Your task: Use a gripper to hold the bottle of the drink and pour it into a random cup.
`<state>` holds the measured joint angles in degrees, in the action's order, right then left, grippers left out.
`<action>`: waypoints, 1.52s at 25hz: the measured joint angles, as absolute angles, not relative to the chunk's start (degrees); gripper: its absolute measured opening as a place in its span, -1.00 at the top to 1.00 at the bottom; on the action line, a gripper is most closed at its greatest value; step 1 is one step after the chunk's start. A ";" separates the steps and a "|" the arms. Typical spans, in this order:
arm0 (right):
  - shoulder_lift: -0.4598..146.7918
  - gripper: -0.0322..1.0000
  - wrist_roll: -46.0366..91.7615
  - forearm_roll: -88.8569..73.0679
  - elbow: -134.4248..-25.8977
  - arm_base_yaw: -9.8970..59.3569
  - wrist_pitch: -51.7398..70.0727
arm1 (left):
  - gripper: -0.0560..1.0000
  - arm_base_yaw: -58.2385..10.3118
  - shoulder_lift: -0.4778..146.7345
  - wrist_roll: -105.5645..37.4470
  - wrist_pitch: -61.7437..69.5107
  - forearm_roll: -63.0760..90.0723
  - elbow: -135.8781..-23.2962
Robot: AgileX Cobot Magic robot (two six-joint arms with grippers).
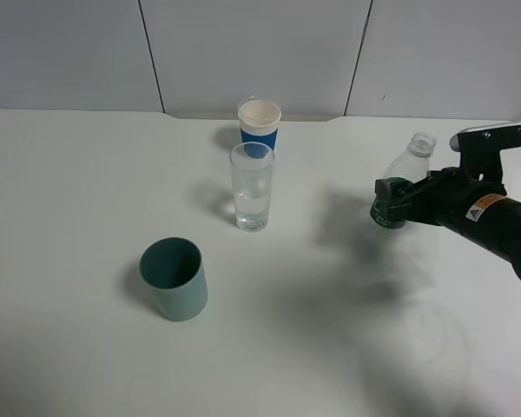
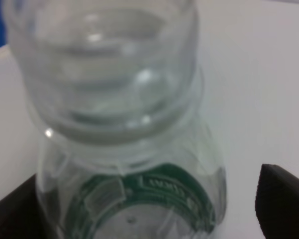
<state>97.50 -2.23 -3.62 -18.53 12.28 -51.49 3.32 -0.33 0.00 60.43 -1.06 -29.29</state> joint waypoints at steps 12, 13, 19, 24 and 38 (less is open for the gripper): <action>85.19 -0.57 -2.18 -3.07 -18.38 12.28 -45.26 | -0.96 3.32 -0.33 0.00 60.43 -1.06 -29.29; 84.11 -0.57 -2.13 -3.07 -18.34 12.28 -44.77 | -0.96 3.32 -0.33 0.00 60.43 -1.06 -29.29; 76.95 -0.57 2.24 -4.90 -18.27 12.28 -40.62 | -0.96 3.32 -0.33 0.00 60.43 -1.06 -29.29; 70.02 -0.57 6.67 -8.35 -18.27 12.28 -36.57 | -0.96 3.32 -0.33 0.00 60.43 -1.06 -29.29; 47.27 -0.57 12.00 -4.01 -26.28 12.28 -14.12 | -0.96 3.32 -0.33 0.00 60.43 -1.06 -29.29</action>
